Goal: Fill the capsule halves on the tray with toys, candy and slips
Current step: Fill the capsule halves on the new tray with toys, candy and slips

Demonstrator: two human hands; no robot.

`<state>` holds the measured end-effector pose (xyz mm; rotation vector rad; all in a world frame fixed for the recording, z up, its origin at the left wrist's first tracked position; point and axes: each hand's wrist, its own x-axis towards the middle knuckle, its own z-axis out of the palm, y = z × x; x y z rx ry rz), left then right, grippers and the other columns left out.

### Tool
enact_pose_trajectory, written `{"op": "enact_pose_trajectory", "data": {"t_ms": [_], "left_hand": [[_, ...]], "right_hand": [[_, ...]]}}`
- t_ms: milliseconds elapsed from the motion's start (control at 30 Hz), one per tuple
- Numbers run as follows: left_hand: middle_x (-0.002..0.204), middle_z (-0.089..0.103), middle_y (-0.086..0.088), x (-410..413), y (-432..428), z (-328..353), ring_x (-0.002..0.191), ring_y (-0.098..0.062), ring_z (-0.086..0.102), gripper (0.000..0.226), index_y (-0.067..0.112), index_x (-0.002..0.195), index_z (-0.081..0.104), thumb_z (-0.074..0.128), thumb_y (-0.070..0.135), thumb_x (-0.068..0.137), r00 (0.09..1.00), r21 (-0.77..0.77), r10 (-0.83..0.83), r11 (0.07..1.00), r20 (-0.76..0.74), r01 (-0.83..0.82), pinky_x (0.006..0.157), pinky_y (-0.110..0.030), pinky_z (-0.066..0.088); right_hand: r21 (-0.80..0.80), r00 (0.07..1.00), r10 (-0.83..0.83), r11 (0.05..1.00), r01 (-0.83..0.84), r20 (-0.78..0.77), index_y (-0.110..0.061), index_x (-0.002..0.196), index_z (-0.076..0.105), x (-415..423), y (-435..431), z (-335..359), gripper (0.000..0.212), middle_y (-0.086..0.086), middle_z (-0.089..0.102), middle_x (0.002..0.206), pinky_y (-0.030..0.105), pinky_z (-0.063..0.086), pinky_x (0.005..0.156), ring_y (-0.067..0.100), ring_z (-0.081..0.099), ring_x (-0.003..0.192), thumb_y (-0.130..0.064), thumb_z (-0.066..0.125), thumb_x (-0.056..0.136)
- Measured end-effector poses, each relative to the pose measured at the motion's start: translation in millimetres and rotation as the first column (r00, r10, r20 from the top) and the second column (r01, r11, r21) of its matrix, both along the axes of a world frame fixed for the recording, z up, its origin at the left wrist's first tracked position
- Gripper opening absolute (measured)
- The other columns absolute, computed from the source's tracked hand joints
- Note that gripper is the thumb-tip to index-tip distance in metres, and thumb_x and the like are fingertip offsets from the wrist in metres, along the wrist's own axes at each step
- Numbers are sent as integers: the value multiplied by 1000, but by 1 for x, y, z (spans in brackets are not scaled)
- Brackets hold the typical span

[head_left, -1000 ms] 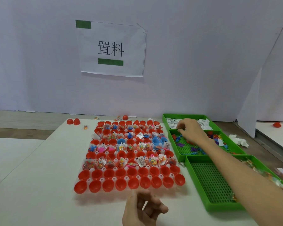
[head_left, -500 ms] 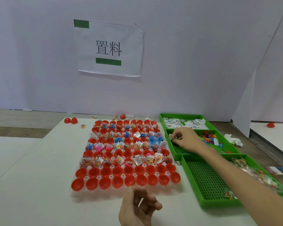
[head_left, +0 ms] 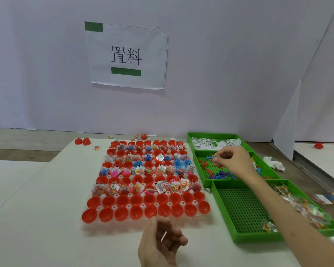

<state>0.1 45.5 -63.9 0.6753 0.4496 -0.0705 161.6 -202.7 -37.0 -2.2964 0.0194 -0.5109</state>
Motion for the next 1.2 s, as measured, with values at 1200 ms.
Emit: {"op": "enact_pose_trajectory", "data": {"t_ms": [1200], "left_hand": [[42,52,-14,2,-5,-10,31,-21,51,40,-1,68,53,43,21,100,998,-33,60,998,14,-59,32,-26,45]], "right_hand": [[346,984,-117,925,157,-133,-10,87,77,-29,-19,11,7,3,75,74,14,50,53,15,70,65,-11,81,81]]}}
